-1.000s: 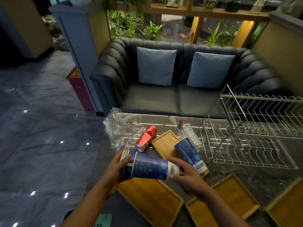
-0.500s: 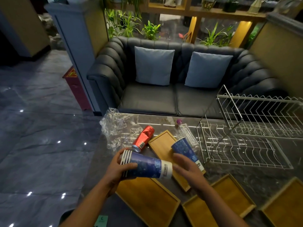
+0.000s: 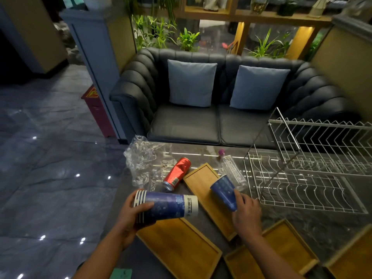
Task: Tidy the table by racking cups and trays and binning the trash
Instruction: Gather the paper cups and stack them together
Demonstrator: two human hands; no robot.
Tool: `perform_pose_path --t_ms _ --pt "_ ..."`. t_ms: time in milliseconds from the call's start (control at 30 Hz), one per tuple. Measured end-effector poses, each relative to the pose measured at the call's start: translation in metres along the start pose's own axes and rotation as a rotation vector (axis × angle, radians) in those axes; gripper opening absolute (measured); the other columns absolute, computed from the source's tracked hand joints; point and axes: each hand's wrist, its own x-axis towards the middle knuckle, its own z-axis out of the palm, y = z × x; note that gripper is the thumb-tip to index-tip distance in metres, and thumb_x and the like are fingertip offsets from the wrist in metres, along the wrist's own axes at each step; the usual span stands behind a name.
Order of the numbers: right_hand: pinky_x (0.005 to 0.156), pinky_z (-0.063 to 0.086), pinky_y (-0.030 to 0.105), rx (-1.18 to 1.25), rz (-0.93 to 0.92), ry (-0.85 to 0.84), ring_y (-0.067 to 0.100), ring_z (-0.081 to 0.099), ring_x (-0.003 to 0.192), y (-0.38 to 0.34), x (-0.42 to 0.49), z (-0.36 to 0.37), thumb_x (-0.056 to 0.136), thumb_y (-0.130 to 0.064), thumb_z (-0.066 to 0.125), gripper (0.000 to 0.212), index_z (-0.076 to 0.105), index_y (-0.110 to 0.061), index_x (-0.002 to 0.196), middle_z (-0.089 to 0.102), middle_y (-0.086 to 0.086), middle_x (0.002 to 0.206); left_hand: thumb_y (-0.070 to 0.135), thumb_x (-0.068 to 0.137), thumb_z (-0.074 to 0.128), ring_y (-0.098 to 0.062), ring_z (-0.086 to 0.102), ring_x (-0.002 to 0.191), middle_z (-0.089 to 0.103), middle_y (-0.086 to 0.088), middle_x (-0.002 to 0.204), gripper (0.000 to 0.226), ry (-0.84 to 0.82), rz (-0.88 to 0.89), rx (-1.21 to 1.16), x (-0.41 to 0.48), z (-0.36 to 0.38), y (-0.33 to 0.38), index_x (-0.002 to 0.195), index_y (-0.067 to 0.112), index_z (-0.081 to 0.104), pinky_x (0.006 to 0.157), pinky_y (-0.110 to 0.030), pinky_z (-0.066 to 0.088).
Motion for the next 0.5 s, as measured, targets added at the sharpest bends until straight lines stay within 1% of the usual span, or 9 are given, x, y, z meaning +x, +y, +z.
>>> perform_pose_path --t_ms 67,133,167,233,267,333,400,433,500 --pt "0.087 0.048 0.043 0.112 -0.063 0.055 0.031 0.054 0.108 0.002 -0.011 -0.003 0.069 -0.007 0.076 0.078 0.050 -0.015 0.142 0.060 0.011 0.125 0.031 0.045 0.096 -0.043 0.059 0.114 0.056 -0.015 0.132 0.090 0.007 0.004 0.000 0.001 -0.003 0.000 0.126 0.035 0.056 0.070 -0.049 0.059" --pt "0.086 0.052 0.042 0.282 -0.133 0.044 0.029 0.056 0.109 0.001 -0.019 -0.012 0.068 -0.003 0.077 0.076 0.053 -0.015 0.139 0.059 0.009 0.125 0.032 0.042 0.097 -0.043 0.059 0.113 0.056 -0.014 0.131 0.088 0.014 0.005 -0.007 0.003 -0.005 0.001 0.122 0.037 0.059 0.070 -0.049 0.059" --pt "0.087 0.053 0.039 0.400 -0.149 0.006 0.025 0.057 0.110 0.001 -0.022 -0.018 0.069 -0.004 0.076 0.073 0.055 -0.019 0.137 0.058 0.005 0.125 0.033 0.041 0.097 -0.043 0.059 0.113 0.057 -0.014 0.130 0.087 0.017 0.005 -0.008 0.004 -0.006 0.002 0.120 0.037 0.060 0.070 -0.049 0.059" --pt "0.086 0.054 0.034 0.677 -0.113 -0.089 0.017 0.061 0.108 0.004 -0.028 -0.031 0.067 -0.003 0.079 0.068 0.059 -0.033 0.124 0.060 -0.007 0.119 0.033 0.042 0.097 -0.043 0.059 0.112 0.057 -0.014 0.129 0.082 0.020 0.009 -0.013 0.005 -0.008 0.004 0.116 0.038 0.062 0.071 -0.050 0.059" --pt "0.086 0.055 0.037 0.806 -0.076 -0.145 0.015 0.062 0.107 0.007 -0.030 -0.037 0.064 -0.001 0.081 0.068 0.062 -0.037 0.118 0.062 -0.010 0.117 0.033 0.043 0.096 -0.042 0.059 0.112 0.057 -0.014 0.129 0.079 0.023 0.009 -0.017 0.006 -0.008 0.006 0.115 0.039 0.062 0.070 -0.049 0.059" --pt "0.092 0.055 0.047 0.983 -0.049 -0.233 0.014 0.064 0.109 0.010 -0.033 -0.049 0.062 0.005 0.083 0.068 0.069 -0.035 0.115 0.067 -0.007 0.115 0.035 0.044 0.095 -0.041 0.059 0.112 0.057 -0.013 0.128 0.074 0.030 0.010 -0.010 0.006 -0.007 0.011 0.111 0.041 0.064 0.069 -0.048 0.059" --pt "0.096 0.053 0.046 1.032 -0.079 -0.280 0.010 0.064 0.111 0.012 -0.033 -0.060 0.063 0.009 0.082 0.070 0.071 -0.035 0.116 0.069 -0.010 0.116 0.038 0.044 0.092 -0.040 0.059 0.110 0.059 -0.012 0.125 0.067 0.031 0.015 0.009 0.004 -0.004 0.017 0.105 0.044 0.066 0.069 -0.047 0.060" --pt "0.098 0.052 0.043 1.019 -0.104 -0.296 0.007 0.063 0.112 0.012 -0.031 -0.065 0.064 0.010 0.081 0.070 0.071 -0.036 0.117 0.068 -0.014 0.117 0.039 0.044 0.091 -0.039 0.060 0.109 0.060 -0.012 0.123 0.064 0.026 0.021 0.016 0.002 -0.003 0.020 0.102 0.045 0.067 0.069 -0.047 0.061" --pt "0.103 0.049 0.041 0.951 -0.171 -0.326 0.004 0.058 0.120 0.014 -0.027 -0.075 0.067 0.009 0.079 0.069 0.068 -0.032 0.121 0.065 -0.013 0.124 0.039 0.047 0.091 -0.038 0.061 0.109 0.061 -0.011 0.123 0.062 0.006 0.040 0.040 0.000 0.000 0.025 0.105 0.045 0.067 0.070 -0.046 0.061"
